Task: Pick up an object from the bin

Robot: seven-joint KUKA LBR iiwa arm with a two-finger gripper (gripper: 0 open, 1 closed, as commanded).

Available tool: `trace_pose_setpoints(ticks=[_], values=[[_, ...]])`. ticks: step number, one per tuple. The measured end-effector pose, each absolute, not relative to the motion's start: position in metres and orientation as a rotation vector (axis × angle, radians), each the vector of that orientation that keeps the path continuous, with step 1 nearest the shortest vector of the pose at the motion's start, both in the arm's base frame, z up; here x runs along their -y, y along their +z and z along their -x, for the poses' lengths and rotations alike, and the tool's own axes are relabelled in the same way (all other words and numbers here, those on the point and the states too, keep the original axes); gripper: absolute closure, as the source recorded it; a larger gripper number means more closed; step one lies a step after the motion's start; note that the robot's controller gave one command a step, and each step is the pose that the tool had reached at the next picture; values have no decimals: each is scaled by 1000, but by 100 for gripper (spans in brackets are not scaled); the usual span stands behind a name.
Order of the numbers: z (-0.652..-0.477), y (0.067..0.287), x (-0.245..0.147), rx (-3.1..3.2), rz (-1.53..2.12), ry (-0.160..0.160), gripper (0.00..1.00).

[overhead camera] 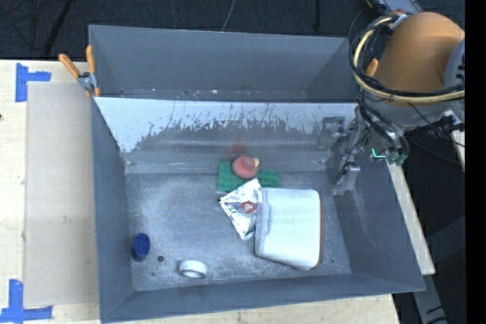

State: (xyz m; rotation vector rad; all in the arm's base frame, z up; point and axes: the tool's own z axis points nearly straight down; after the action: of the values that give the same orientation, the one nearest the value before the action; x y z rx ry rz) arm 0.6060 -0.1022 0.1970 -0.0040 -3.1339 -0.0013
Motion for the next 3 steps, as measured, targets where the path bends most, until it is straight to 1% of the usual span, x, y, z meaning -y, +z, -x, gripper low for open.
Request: trace_pose_setpoints(ticks=[1, 2, 3], values=[[-623, 73, 32, 3081, -602, 3, 0], [-623, 102, -25, 3064, -721, -3, 0], [-622, 100, -38, 2804, -1422, -2, 0]])
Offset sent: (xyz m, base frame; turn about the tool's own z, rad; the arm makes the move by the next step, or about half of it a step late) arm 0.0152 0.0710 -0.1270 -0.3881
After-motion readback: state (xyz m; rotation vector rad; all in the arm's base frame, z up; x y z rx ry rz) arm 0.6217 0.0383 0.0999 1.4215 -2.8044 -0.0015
